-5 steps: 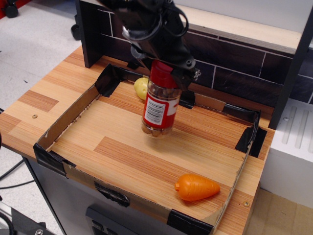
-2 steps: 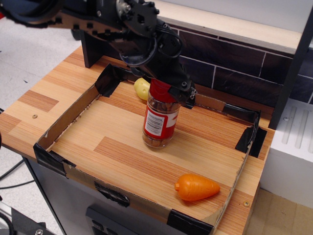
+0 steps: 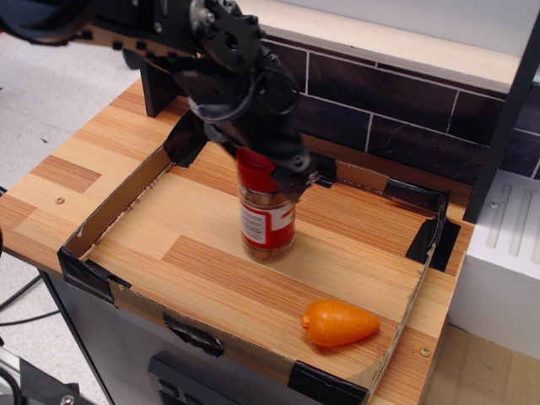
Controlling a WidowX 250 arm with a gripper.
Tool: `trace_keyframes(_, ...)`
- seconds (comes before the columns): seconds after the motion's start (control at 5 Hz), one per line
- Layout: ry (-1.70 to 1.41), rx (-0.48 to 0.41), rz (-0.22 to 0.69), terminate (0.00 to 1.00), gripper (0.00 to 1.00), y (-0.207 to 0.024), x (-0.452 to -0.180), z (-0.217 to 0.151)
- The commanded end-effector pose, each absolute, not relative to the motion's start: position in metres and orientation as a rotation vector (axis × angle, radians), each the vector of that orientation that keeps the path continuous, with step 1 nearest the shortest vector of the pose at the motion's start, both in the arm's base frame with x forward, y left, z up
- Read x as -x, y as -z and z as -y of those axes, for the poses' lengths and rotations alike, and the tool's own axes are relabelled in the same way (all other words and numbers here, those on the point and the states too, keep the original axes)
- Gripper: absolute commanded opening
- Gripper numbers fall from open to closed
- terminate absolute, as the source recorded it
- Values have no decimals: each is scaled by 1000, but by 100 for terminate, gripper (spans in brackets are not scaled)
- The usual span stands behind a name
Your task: Upright basil bottle
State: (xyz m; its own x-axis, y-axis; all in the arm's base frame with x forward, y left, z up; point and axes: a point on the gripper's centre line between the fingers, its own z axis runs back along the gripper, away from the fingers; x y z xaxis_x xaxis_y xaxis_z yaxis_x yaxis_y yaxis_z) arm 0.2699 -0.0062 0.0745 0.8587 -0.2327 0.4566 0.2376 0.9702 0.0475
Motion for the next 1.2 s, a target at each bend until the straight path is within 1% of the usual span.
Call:
trace_keyframes(0.0, 142, -95, 368, 0, 100, -131, -268, -10)
trace_keyframes(0.2, 92, -82, 326, 0, 100, -159, -269, -7)
trace_keyframes(0.4, 49, 2, 304, 0, 100, -195, -269, -6)
trace_keyframes(0.6, 16, 84, 408, 0, 100, -210, -266, -17)
trace_keyframes(0.8, 16, 84, 408, 0, 100, -210, -266, -17)
trace_keyframes(1.0, 16, 84, 408, 100, 100, -210, -266, -17)
